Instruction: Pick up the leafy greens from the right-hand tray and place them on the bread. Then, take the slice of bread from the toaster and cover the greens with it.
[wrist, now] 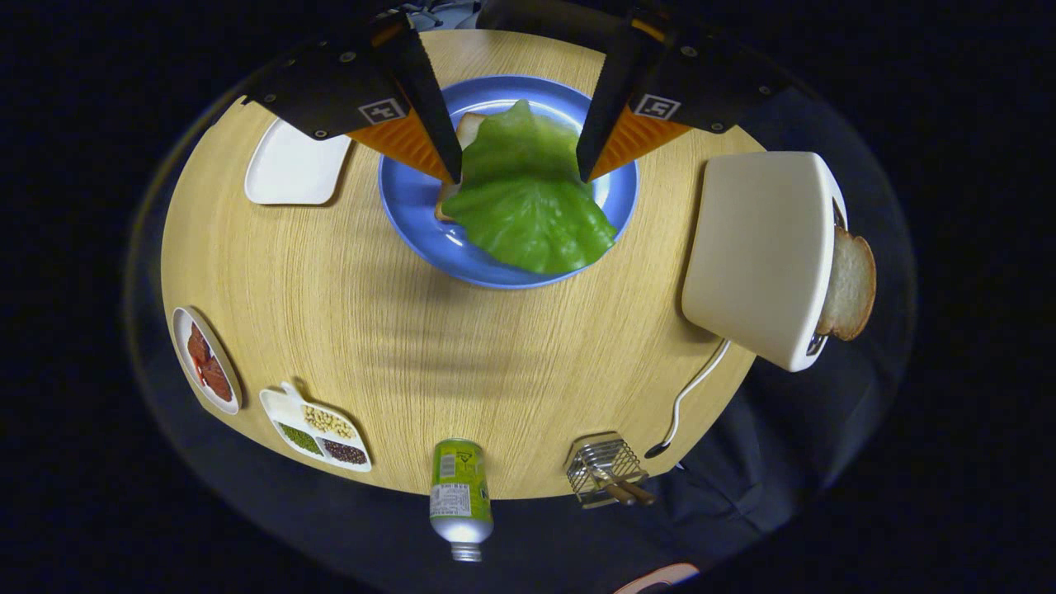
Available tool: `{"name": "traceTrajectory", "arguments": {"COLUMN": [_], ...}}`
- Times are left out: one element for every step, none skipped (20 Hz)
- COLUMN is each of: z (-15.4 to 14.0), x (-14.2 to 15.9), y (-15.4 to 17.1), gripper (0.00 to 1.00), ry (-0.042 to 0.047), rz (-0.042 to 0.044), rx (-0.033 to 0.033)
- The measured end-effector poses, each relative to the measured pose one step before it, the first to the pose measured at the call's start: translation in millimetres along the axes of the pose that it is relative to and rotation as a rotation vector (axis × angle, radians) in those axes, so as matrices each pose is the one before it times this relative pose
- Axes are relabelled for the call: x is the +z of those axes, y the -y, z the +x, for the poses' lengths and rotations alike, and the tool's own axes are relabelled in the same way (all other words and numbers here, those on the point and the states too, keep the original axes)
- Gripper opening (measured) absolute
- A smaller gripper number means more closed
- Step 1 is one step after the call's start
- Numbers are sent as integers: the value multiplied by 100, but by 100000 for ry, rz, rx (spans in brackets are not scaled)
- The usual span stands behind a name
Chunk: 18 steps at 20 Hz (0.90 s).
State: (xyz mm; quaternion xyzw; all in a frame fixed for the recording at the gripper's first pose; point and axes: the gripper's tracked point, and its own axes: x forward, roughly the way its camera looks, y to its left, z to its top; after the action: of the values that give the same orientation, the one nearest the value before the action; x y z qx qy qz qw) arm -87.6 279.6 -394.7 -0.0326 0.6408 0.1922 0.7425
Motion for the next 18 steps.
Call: {"name": "traceTrajectory", "arguments": {"z": [-899, -912, -928, -1012, -967, -1023, -1098, -1030, -799, -686, -584, -262, 28, 112, 133, 312, 324, 231], "x": [525, 604, 602, 644, 740, 690, 687, 776, 735, 783, 529, 518, 359, 260, 160, 48, 29, 164], "y": [-597, -606, -692, -666, -899, -1023, -1125, -1100, -1226, -1151, -1309, -1371, -1391, -1046, -1170, -1105, -1103, -1028], "gripper": [87, 88, 89, 90, 91, 91, 92, 92, 93, 93, 93, 94, 94, 94, 94, 94, 94, 94], "ry": [1700, 1402, 1454, 1251, 1645, 1814, 1801, 1500, 1335, 1257, 720, 326, -25, -461, -480, -849, -932, -564], "rz": [-812, -128, 424, 714, 354, -277, -385, -425, -405, -237, 207, 257, 17, -223, -307, -253, -314, -179], "rx": [415, 401, 431, 95, 692, 1062, 1410, 1260, 1071, 1014, 1383, 1631, 1957, 1116, 635, 594, 942, 941]}}
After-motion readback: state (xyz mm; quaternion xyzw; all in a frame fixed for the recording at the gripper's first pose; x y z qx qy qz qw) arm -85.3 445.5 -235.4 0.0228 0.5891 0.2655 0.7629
